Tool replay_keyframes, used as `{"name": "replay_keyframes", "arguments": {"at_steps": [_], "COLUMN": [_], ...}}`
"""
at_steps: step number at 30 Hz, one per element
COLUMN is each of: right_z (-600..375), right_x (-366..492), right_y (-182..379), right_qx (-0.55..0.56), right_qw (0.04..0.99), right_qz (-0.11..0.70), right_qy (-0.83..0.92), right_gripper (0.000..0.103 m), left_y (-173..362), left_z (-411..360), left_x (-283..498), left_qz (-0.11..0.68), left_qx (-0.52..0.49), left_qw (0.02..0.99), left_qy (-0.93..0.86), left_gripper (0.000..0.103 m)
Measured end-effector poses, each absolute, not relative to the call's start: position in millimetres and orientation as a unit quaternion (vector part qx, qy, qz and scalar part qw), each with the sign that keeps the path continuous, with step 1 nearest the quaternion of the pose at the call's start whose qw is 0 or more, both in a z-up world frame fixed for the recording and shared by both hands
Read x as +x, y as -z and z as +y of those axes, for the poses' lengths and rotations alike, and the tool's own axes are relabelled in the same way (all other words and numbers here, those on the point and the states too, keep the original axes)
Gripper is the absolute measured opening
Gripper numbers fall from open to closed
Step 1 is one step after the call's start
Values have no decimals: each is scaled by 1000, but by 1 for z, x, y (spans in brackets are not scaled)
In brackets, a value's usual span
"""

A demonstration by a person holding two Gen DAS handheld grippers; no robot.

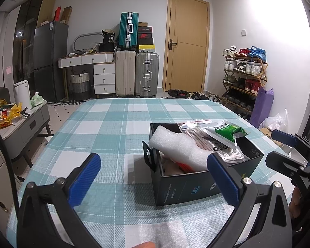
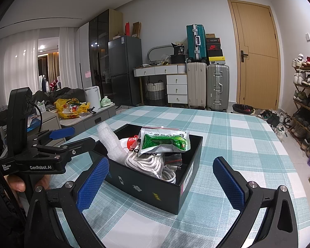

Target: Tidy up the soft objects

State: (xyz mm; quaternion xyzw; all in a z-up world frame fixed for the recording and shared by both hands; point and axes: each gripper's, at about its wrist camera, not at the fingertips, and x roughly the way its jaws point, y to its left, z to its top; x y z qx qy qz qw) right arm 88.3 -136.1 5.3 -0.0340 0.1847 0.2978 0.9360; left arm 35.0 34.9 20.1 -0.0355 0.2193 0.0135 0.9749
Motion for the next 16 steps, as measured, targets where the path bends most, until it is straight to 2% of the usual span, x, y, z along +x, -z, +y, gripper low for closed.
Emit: {"name": "replay_keyframes", "arguments": {"at_steps": [16], "right_z": [-136], "right_x": [88], "right_y": [-5], "right_qx": [-34], "right_qw": [936], "right_qz": [185], "right_qy": [-298], "right_gripper": [102], "left_y": [-20], "left_z": [37], "left_x": [36], "left_qz": [218], "left_qx": [-35], "left_qw": [975], "left_qy": [-14], "left_gripper": [103]}}
